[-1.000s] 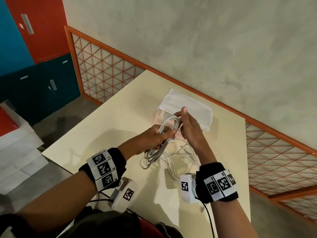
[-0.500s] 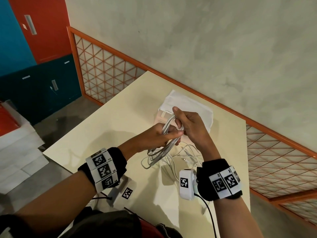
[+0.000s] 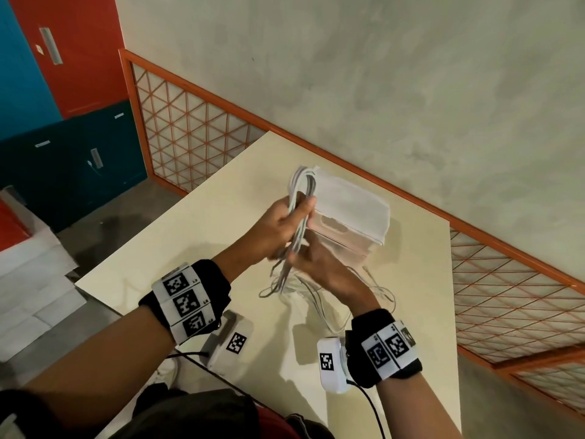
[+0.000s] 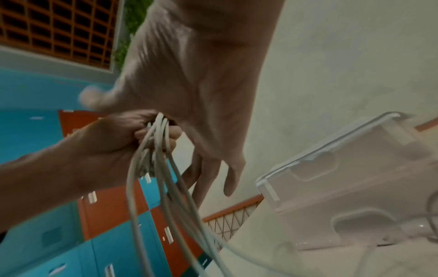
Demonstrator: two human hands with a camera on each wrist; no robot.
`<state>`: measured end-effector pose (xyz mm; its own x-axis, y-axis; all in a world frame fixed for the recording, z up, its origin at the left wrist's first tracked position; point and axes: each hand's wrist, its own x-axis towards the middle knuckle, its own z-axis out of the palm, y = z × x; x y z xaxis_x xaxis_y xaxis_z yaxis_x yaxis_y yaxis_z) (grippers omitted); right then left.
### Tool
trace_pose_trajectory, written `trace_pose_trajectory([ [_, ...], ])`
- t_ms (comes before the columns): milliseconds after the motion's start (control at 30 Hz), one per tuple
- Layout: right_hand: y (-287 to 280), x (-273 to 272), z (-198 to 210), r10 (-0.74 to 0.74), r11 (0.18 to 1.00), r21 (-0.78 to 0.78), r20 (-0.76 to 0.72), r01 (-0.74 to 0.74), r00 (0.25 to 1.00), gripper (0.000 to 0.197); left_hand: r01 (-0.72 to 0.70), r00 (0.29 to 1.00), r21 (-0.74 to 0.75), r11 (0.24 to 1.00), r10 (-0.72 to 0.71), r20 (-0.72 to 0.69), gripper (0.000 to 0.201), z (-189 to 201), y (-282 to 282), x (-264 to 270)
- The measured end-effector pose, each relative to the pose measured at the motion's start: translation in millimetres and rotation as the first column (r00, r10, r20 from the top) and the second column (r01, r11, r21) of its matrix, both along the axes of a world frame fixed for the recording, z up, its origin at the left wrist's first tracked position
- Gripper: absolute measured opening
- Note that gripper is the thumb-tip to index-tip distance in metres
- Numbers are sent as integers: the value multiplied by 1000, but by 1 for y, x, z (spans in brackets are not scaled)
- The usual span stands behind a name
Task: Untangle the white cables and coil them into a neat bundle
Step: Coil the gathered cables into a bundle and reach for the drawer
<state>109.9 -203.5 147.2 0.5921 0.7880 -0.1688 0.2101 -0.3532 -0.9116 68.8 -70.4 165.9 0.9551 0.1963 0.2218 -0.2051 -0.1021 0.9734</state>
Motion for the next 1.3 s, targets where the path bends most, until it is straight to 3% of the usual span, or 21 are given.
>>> trace_pose_trajectory([
  [167,1,-3,2,32,991,-131,168,-10,985,21,-275,961,170,946,265,80,31,-4,21,3],
  [333,10,-19,13,10,994,-109,338,29,941,29,-466,885,238,852,454,105,28,-17,31,7],
  [433,20,-30,15,90,991,-124,352,-49,932,35,-455,891,44,889,454,21,28,-17,27,8],
  [533,24,-33,12,231,960,-210,217,-186,948,31,-399,917,-220,890,382,-116,33,-17,23,6],
  [600,21,-31,13,305,931,-250,135,-265,943,25,-423,906,-335,842,382,-182,37,-17,25,6],
  [667,14,-30,10,325,921,-242,50,-305,944,27,-467,883,-473,747,414,-219,38,-16,32,8],
  [733,3,-28,7,295,935,-204,-13,-291,955,30,-493,866,-561,665,440,-239,38,-13,42,10],
  [833,-15,-23,4,249,949,-195,-20,-248,968,38,-498,860,-605,622,447,-248,36,-12,53,7],
  [1000,-30,-5,10,74,992,-113,217,-50,973,23,-355,935,-610,708,264,-238,36,-17,50,4],
  [1100,-31,3,25,-75,997,31,247,69,966,17,-222,968,-593,774,103,-229,36,-13,44,1],
  [1300,-22,-1,51,46,997,-70,301,-26,953,22,-13,973,-415,910,-85,-217,35,1,25,-2],
])
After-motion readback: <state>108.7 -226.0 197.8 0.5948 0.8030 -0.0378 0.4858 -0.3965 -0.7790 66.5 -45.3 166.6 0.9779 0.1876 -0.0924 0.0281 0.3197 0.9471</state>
